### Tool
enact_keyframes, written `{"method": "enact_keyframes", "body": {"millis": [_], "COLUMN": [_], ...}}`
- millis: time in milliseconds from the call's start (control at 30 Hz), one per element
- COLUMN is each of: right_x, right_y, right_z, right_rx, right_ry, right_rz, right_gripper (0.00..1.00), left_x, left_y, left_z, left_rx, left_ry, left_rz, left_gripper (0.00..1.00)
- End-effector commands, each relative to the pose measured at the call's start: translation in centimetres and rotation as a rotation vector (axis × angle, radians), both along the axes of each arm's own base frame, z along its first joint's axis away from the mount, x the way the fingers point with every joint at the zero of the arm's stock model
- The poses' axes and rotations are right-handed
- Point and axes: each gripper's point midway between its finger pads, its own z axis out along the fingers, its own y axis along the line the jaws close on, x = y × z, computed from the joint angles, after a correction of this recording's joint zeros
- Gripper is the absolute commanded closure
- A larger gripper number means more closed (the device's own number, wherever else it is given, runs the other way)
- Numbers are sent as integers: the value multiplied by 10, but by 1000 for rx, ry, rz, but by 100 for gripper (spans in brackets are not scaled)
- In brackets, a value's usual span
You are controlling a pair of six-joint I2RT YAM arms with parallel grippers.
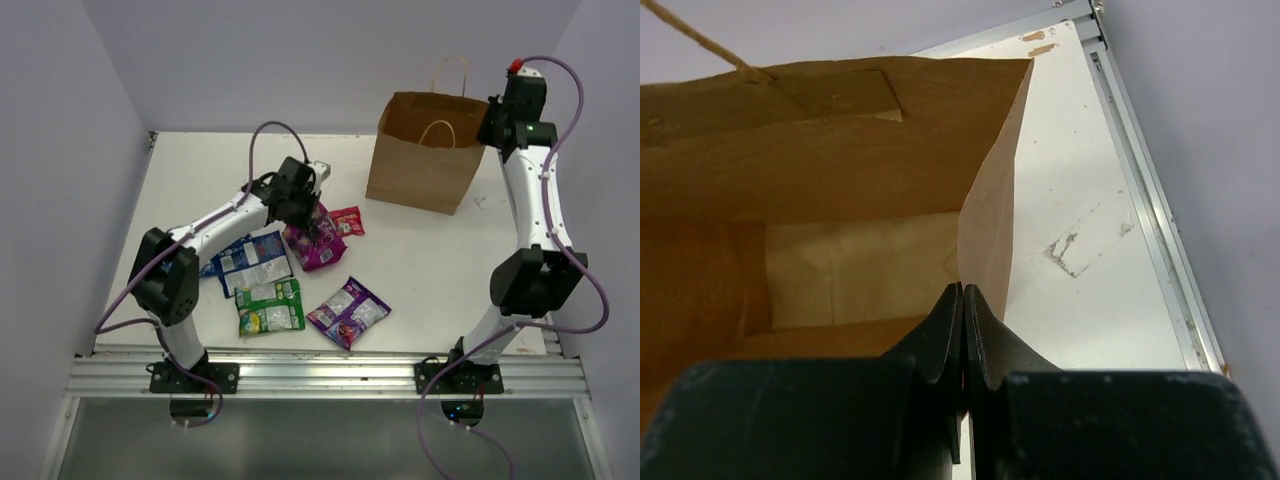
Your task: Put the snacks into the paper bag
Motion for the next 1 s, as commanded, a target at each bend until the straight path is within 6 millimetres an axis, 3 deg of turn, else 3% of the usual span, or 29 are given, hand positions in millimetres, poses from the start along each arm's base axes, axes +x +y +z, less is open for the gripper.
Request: {"method": "enact_keyframes", "body": {"millis": [0,33,67,133,167,233,300,367,433,533,600,700,833,867,967], "right_x": [-20,-22,-24,-26,-28,-29,-30,-31,-32,-33,-34,-36,-38,-38,-39], "right_y": [7,7,8,9,9,11,12,13,14,14,14,16,18,19,19], "right_z": [13,13,14,11,10,8,8,9,10,10,11,12,9,8,9], "right_rx": [-11,-11,-13,-15,-15,-12,-13,-14,-12,-13,-13,-10,-4,-4,-4], "right_ry": [0,2,1,6,9,14,15,12,7,8,5,2,7,10,7], "right_rz": [15,15,18,19,19,23,27,27,30,29,31,35,41,41,42], "right_gripper": [100,100,100,100,100,100,100,100,100,100,100,100,100,100,100], "left_x": [63,69,78,88,89,95,95,92,96,97,98,100,103,106,103], "left_y": [-9,-11,-12,-14,-15,-20,-24,-31,-44,-75,-97,-115,-127,-131,-123], "left_z": [156,184,231,276,323,354,402,430,449,458,452,440,440,428,446], "left_rx": [-143,-168,-218,-265,-326,-380,-465,-541,-616,-741,-808,-839,-886,-888,-932], "left_ry": [-401,-457,-550,-638,-723,-785,-869,-924,-979,-980,-966,-952,-999,-983,-1020], "left_rz": [90,101,123,143,152,156,149,120,82,-33,-122,-201,-264,-270,-263], "left_gripper": [100,100,100,100,100,100,100,100,100,100,100,100,100,100,100]}}
